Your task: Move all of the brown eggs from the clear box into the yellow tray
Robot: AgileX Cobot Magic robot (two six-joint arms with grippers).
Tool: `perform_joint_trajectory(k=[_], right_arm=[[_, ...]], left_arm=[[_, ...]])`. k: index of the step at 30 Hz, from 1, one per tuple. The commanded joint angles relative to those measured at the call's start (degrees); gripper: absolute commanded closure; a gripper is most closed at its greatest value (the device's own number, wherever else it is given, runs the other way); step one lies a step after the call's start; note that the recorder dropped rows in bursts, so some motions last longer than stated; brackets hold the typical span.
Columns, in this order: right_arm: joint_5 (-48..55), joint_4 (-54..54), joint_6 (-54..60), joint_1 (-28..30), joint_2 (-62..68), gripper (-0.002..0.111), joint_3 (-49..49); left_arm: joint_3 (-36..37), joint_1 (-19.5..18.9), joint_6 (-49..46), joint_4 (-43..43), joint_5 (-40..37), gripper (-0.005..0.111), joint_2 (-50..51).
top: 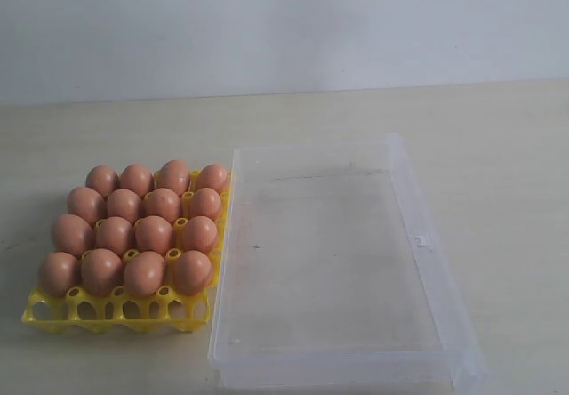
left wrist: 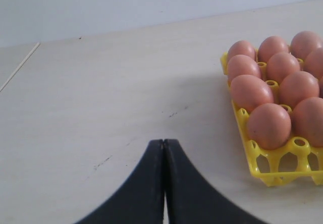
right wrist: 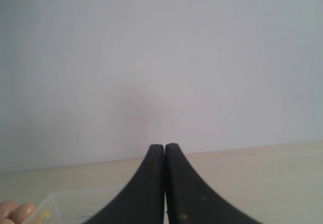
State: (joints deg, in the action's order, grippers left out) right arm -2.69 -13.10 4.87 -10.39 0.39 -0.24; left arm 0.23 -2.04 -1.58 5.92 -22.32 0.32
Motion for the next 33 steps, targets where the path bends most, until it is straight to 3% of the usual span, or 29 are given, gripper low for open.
perform_joint_trajectory(k=[1, 4, 33], right_arm=[[-0.07, 4.72, -4.46, 0.34, -0.39, 0.108, 0.24], [-0.07, 7.35, -7.97, 0.34, -0.39, 0.108, 0.24], [0.05, 7.35, -5.3, 0.34, -0.39, 0.108, 0.24]], left_arm=[[-0.23, 0.32, 0.26, -0.14, 0.52, 0.107, -0.32], [-0.23, 0.32, 0.26, -0.14, 0.52, 0.107, -0.32], [-0.23, 0.32, 0.26, -0.14, 0.52, 0.107, -0.32]])
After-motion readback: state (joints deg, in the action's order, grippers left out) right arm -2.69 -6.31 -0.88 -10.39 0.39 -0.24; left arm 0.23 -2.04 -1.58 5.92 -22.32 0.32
